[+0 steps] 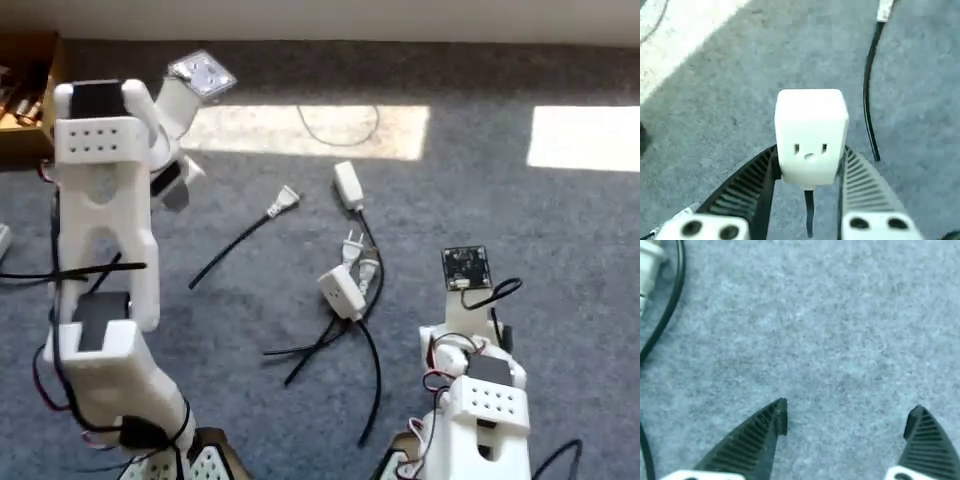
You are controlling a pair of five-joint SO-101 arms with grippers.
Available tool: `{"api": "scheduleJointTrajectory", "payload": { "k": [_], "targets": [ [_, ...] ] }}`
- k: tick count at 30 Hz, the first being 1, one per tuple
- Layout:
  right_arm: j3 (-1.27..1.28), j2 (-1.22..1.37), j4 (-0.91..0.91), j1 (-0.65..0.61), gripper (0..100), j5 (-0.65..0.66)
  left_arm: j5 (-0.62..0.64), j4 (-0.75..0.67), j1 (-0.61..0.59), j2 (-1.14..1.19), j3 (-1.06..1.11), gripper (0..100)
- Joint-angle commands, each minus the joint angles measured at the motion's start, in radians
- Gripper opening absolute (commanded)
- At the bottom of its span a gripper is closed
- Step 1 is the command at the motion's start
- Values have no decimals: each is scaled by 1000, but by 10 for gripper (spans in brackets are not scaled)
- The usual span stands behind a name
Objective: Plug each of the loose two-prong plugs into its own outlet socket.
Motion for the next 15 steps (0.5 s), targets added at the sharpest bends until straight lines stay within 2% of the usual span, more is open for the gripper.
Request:
{"api": "scheduleJointTrajectory", "payload": {
  "k": [1,5,7,11,15],
  "targets": [
    [-2,-10,-19,-41,361,11,-322,11,-7,-257,444,4],
    [18,-13,-19,-51,361,11,-678,8,-1,-542,947,4],
    [19,-13,-19,-51,361,11,-761,-6,-4,-674,1099,5],
    [22,-13,-19,-51,361,11,-741,-146,-1,-814,1199,18],
    [22,-13,-19,-51,361,11,-597,-322,1,-769,1222,158]
  ]
}}
